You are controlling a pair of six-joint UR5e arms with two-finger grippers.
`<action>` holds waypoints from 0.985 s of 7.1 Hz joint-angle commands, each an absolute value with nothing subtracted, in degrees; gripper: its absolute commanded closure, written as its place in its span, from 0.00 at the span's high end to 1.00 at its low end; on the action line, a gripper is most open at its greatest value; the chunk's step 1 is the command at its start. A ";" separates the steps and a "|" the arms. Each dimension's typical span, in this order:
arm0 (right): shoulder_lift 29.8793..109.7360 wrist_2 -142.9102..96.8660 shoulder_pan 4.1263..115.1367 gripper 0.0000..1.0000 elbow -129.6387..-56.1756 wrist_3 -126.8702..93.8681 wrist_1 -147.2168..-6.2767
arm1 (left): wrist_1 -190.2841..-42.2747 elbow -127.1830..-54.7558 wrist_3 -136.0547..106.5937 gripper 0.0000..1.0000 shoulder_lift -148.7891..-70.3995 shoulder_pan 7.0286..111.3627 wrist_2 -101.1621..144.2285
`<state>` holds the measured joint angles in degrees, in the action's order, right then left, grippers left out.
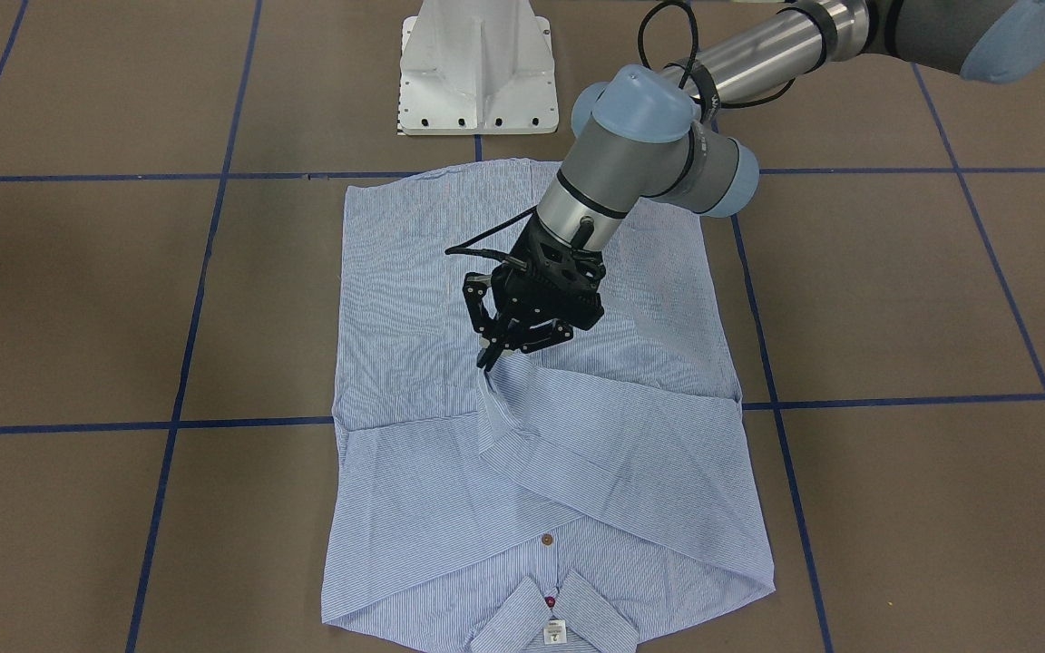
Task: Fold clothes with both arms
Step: 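Fold the held sleeve with the left gripper across the shirt body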
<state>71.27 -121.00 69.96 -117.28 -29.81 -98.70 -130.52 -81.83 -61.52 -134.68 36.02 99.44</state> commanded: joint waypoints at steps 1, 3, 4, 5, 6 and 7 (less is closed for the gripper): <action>71.28 -121.03 69.96 1.00 -117.33 -29.88 -98.70 | -130.43 -81.39 -61.44 0.14 -134.82 32.89 95.13; 71.45 -121.03 69.96 1.00 -117.33 -29.88 -98.70 | -130.60 -81.65 -63.70 1.00 -135.26 28.50 90.11; 71.28 -120.94 69.96 1.00 -117.33 -29.97 -98.70 | -130.34 -81.65 -65.37 1.00 -136.66 28.30 89.91; 71.02 -121.02 69.87 1.00 -117.51 -31.19 -98.70 | -129.12 -82.35 -65.04 1.00 -136.32 28.30 90.17; 70.49 -120.85 68.74 1.00 -118.29 -36.51 -98.61 | -122.32 -86.36 -62.52 1.00 -135.80 28.47 90.70; 69.71 -120.41 65.16 1.00 -119.95 -42.74 -98.61 | -112.77 -96.14 -57.70 1.00 -132.22 28.74 92.88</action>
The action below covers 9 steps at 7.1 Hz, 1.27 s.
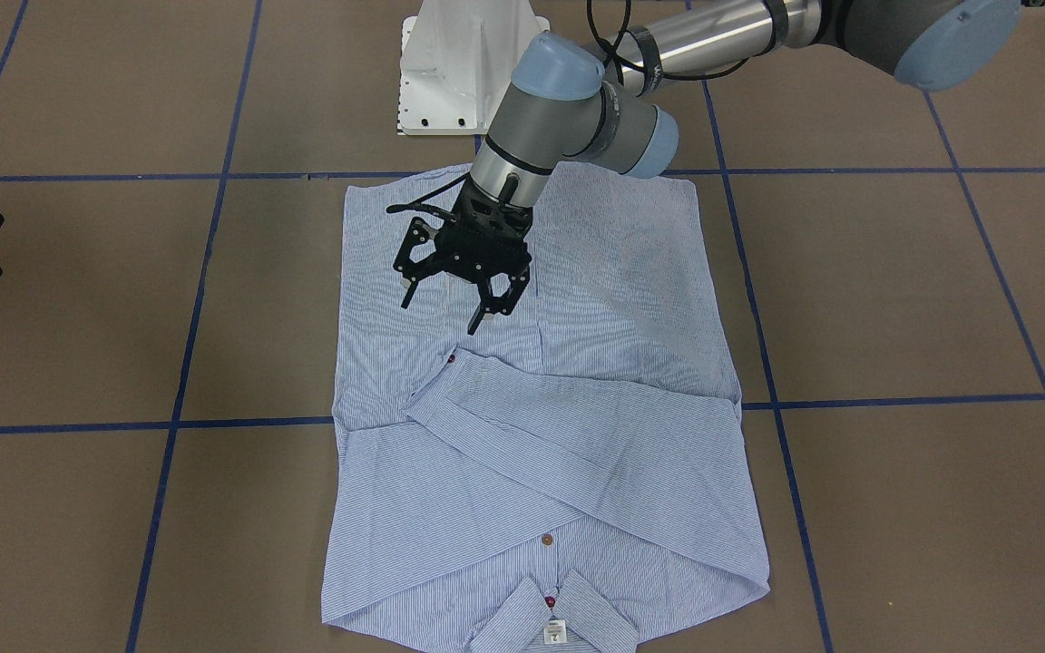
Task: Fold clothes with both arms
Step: 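Fold the held sleeve with the left gripper across the shirt body, then release the sleeve and move both grippers to the hem corners nearest the robot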
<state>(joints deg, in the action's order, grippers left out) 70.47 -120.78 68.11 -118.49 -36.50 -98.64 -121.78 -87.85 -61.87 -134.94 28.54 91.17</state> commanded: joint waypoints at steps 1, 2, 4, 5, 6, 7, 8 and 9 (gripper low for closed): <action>69.70 -117.10 59.47 1.00 -122.93 -52.20 -98.61 | -106.24 -105.55 -55.74 1.00 -127.58 28.83 93.07; 69.78 -109.41 51.15 1.00 -127.14 -61.78 -98.87 | -104.43 -113.04 -55.55 1.00 -123.35 29.44 95.69; 73.02 -93.43 32.27 1.00 -134.52 -82.17 -99.23 | -104.41 -123.62 -57.64 1.00 -117.01 30.40 103.34; 76.69 -86.21 23.64 1.00 -138.13 -88.62 -99.23 | -106.15 -127.58 -64.18 1.00 -109.41 30.41 103.10; 79.51 -78.91 17.12 1.00 -139.21 -92.16 -99.23 | -106.35 -130.14 -64.68 1.00 -103.77 30.41 102.75; 80.76 -77.53 15.49 1.00 -139.22 -92.54 -99.14 | -109.48 -130.77 -66.25 1.00 -97.36 28.84 96.39; 81.47 -77.35 15.12 1.00 -139.22 -92.90 -99.14 | -116.39 -130.26 -70.88 1.00 -91.20 23.35 92.67; 81.47 -77.34 15.12 1.00 -139.22 -92.90 -99.05 | -118.63 -128.60 -75.89 1.00 -88.88 19.55 87.94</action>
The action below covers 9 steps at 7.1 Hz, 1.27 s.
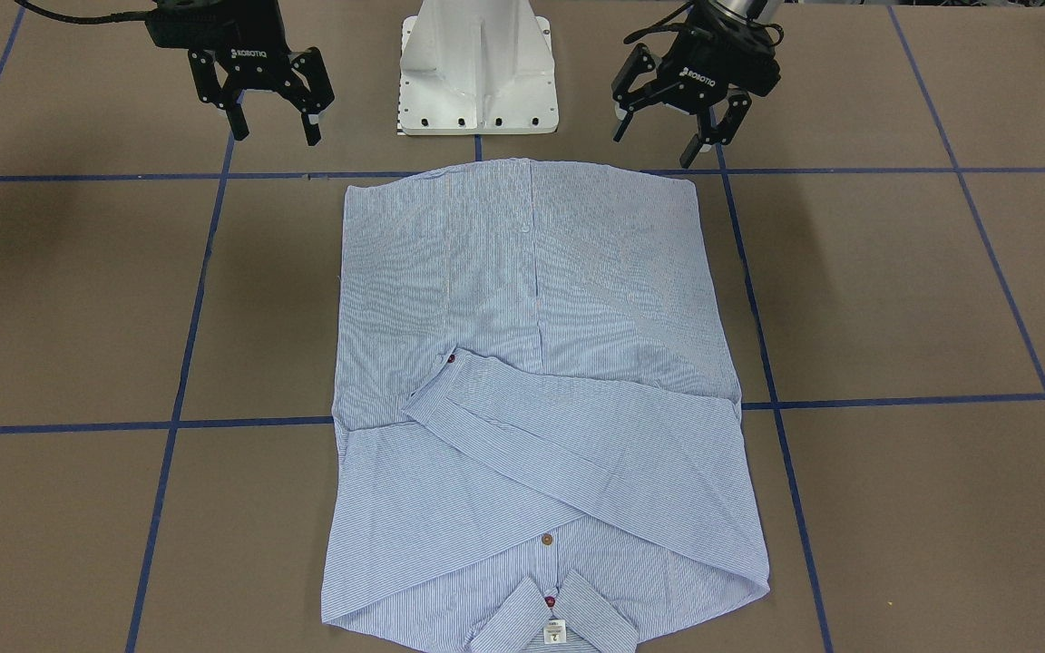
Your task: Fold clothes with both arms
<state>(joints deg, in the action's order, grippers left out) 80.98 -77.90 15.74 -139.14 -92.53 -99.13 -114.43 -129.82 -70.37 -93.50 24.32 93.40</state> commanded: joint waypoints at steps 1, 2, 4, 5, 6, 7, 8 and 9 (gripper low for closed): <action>81.47 -77.17 15.12 1.00 -139.22 -92.90 -99.05 | -121.26 -125.19 -82.98 1.00 -87.90 13.86 79.97; 81.39 -77.17 15.12 1.00 -139.31 -92.90 -99.05 | -126.16 -120.11 -84.45 1.00 -87.54 10.14 72.93; 81.39 -77.08 15.12 1.00 -139.31 -92.90 -99.05 | -128.50 -119.79 -86.12 1.00 -89.20 9.84 78.61; 81.30 -77.17 15.12 1.00 -139.31 -92.90 -99.05 | -128.32 -120.93 -87.26 1.00 -88.08 10.37 77.70; 81.30 -77.08 15.12 1.00 -139.31 -92.90 -99.05 | -128.32 -121.81 -86.41 1.00 -85.98 10.63 76.65; 81.39 -77.08 15.12 1.00 -139.31 -92.90 -99.05 | -128.32 -122.34 -85.96 1.00 -85.78 10.72 75.94; 81.39 -77.08 15.12 1.00 -139.31 -92.90 -99.05 | -127.89 -121.73 -81.69 1.00 -85.78 10.29 76.37; 81.39 -77.08 15.03 1.00 -139.31 -92.90 -99.05 | -127.79 -121.90 -69.73 1.00 -84.48 10.54 76.64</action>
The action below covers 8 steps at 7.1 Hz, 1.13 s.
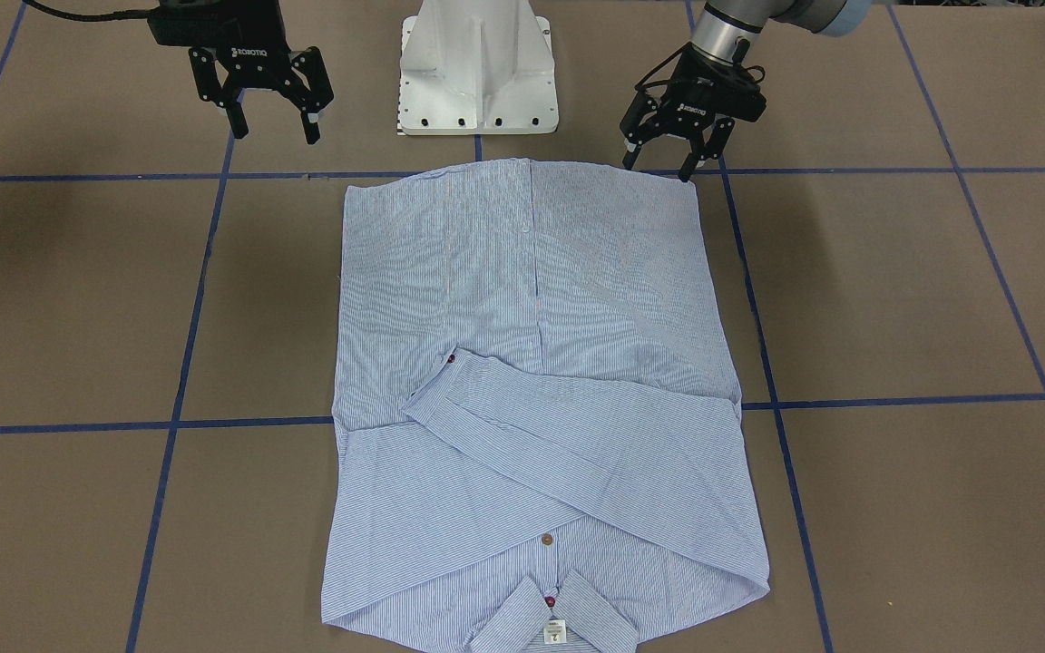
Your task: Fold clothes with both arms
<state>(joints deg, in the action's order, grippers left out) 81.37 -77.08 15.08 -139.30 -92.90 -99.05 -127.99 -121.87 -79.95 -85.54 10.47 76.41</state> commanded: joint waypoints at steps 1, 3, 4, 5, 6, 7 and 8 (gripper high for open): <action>81.39 -77.17 14.94 1.00 -139.31 -92.90 -99.05 | -127.71 -120.25 -68.83 1.00 -82.64 10.37 76.73; 81.30 -77.17 14.85 1.00 -139.22 -92.90 -98.97 | -128.05 -115.24 -73.98 1.00 -83.67 9.85 76.82; 81.30 -77.17 14.77 1.00 -139.31 -92.90 -98.96 | -127.97 -115.40 -74.26 1.00 -83.58 9.84 76.90; 81.30 -77.17 14.77 1.00 -139.22 -92.90 -98.96 | -127.88 -115.66 -74.27 1.00 -83.41 9.93 77.08; 81.30 -77.08 14.77 1.00 -139.22 -92.90 -98.96 | -127.88 -115.66 -74.35 0.98 -83.50 9.84 79.43; 81.30 -77.08 14.77 1.00 -139.22 -92.90 -98.96 | -127.88 -115.66 -74.44 0.84 -83.24 9.84 79.54; 81.30 -77.08 14.77 1.00 -139.22 -92.90 -99.05 | -127.88 -115.58 -74.44 0.70 -82.88 9.76 79.54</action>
<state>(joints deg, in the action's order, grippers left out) 81.30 -77.09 14.77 -139.22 -92.90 -98.98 -127.89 -115.63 -74.39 -83.22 9.82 79.24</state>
